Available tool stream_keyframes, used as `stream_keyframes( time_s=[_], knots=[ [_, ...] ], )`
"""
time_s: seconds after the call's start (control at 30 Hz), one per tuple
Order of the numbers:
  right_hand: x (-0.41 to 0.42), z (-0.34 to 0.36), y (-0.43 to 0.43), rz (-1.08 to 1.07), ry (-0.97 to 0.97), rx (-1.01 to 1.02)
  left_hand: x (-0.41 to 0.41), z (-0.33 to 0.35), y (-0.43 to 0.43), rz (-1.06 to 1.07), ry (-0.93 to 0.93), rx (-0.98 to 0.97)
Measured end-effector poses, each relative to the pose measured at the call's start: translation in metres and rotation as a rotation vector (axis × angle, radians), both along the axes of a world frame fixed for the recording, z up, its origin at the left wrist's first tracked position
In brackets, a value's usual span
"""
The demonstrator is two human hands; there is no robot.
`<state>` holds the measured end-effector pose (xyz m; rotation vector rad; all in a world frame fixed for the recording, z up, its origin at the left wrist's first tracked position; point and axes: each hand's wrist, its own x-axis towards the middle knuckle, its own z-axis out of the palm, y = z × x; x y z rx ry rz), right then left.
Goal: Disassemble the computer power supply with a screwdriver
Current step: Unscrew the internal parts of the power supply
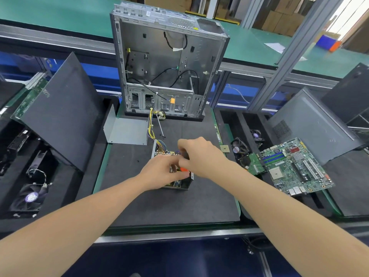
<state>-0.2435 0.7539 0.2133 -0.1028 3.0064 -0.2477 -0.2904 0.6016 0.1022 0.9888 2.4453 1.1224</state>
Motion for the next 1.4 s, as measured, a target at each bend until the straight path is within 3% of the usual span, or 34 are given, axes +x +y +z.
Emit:
stream_keyframes(
  time_s=[0.13, 0.5, 0.7, 0.87, 1.27, 1.4],
  knots=[
    [0.006, 0.002, 0.006, 0.064, -0.049, -0.099, -0.002, 0.006, -0.005, -0.063, -0.052, -0.01],
    [0.01, 0.015, 0.013, 0.059, 0.051, -0.142, -0.003, 0.004, -0.005, -0.09, -0.033, -0.041],
    [0.01, 0.034, 0.018, 0.03, 0.104, -0.142, -0.008, -0.003, -0.013, -0.148, 0.06, 0.045],
    [0.011, 0.049, 0.019, 0.027, 0.143, -0.168, -0.009, -0.01, -0.009, -0.138, 0.122, -0.01],
    [0.015, 0.057, 0.021, 0.0, 0.198, -0.187, -0.007, -0.011, -0.005, 0.001, 0.164, 0.012],
    [0.013, 0.056, 0.023, -0.028, 0.241, -0.194, -0.021, 0.006, -0.02, 0.283, 0.194, 0.169]
  ],
)
